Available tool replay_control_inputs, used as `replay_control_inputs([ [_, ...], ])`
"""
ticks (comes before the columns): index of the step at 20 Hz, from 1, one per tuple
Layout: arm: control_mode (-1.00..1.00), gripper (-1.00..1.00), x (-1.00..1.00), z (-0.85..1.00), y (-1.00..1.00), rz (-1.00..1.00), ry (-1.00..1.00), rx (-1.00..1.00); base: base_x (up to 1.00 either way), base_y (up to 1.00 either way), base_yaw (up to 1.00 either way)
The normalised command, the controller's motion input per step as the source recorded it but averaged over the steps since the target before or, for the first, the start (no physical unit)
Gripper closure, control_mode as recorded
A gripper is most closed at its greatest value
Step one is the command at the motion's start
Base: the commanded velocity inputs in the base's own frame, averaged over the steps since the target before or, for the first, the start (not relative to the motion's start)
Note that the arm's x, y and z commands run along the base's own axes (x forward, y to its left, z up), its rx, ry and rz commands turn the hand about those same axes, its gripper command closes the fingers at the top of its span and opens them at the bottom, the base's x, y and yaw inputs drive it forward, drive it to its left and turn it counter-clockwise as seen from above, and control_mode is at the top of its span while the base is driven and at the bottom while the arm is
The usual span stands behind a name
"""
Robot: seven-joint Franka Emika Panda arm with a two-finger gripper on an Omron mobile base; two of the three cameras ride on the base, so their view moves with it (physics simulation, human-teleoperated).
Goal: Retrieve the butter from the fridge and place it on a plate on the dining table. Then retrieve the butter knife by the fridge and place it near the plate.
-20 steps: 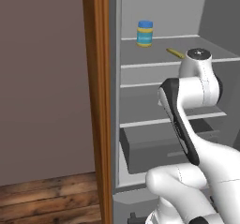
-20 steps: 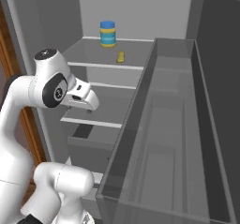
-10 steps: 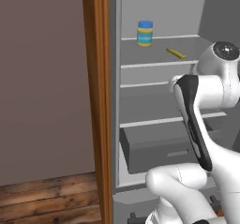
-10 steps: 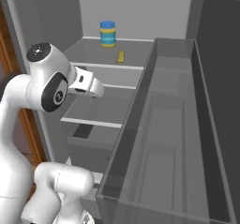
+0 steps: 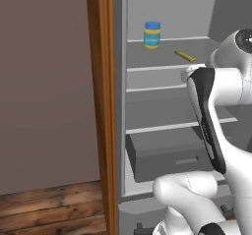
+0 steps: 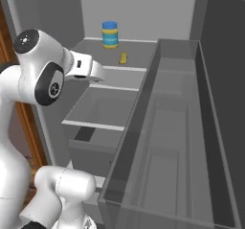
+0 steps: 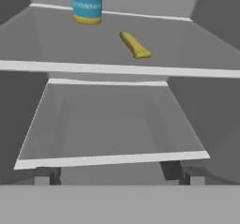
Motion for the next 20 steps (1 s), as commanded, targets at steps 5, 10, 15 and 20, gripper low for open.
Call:
replay_control_inputs([
  [5,-1.0,-1.0,0.19,0.16,-0.22,0.01,-0.04,-0.04,0.0,0.0,0.0],
  [10,-1.0,-1.0,0.46,0.06,-0.36,0.01,-0.02,0.07,0.0,0.0,0.0],
  [15,-1.0,-1.0,0.55,0.41,-0.16,0.0,0.0,0.06,0.0,0.0,0.0],
  [20,-1.0,-1.0,0.43,0.29,0.0,0.0,0.0,0.03,0.0,0.0,0.0],
])
